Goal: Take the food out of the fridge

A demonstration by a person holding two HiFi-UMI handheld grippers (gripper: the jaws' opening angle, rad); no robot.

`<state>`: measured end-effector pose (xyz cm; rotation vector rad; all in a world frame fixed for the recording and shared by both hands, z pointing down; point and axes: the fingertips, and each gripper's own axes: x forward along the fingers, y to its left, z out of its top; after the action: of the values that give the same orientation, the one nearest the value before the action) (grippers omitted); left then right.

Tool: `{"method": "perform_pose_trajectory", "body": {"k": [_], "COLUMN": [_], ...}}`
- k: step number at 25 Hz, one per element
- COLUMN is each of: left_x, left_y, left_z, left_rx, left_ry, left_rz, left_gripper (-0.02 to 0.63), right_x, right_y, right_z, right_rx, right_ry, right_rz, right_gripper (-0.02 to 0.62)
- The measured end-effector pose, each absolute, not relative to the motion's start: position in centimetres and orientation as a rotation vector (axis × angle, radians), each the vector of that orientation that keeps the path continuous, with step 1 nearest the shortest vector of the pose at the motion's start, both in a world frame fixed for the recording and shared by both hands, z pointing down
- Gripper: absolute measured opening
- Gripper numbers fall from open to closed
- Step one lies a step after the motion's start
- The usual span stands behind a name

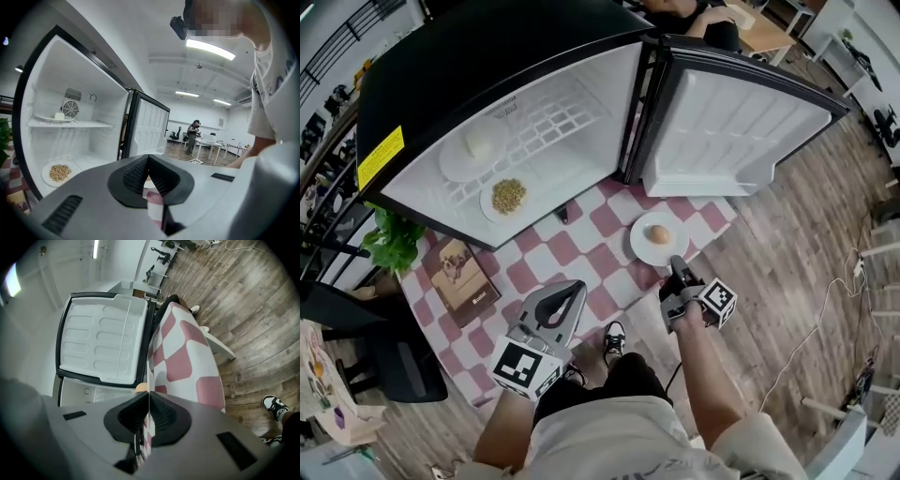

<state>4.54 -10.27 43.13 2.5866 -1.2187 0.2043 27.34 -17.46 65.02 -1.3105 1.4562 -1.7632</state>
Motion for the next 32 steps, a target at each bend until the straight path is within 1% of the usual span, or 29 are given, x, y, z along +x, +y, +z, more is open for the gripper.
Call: {"method": "perform_pose_trajectory", "body": {"k": [8,15,21,23,28,32], "left_x": [8.0,8.9,9.6,9.8,9.7,9.5], "left_y": [-10.9,-10.7,-10.0,-9.7,-9.3,-9.1], "left_z": [42.9,42.6,42.6,42.6,42.8,42.9], "left_rx": [2.63,2.665,2.684,2.677,2.651,2.659], "left_ry": [-1.152,-1.13,-1.084,-1.077,-1.072,-1.079], "left_rz": [0.203,0.208,0.217,0.217,0.228,0.228], "left_gripper": [0.002,0.002,0.003,0.002,0.003,0.002], "right_x": [30.5,30.9,30.6,30.3,29.0,27.9], "right_y": [-18.9,-19.8,-20.1,-20.2,-20.1,-19.3], "right_z": [66.2,66.7,66.1,65.9,65.5,66.8], "right_rx": [-1.359,-1.375,-1.43,-1.438,-1.482,-1.572], "right_ry": [1.41,1.446,1.625,1.712,2.021,2.386], "right_rz": [-1.746,-1.75,-1.693,-1.677,-1.619,-1.547], "right_gripper": [0.028,0.028,0.035,0.112,0.216,0.273]}}
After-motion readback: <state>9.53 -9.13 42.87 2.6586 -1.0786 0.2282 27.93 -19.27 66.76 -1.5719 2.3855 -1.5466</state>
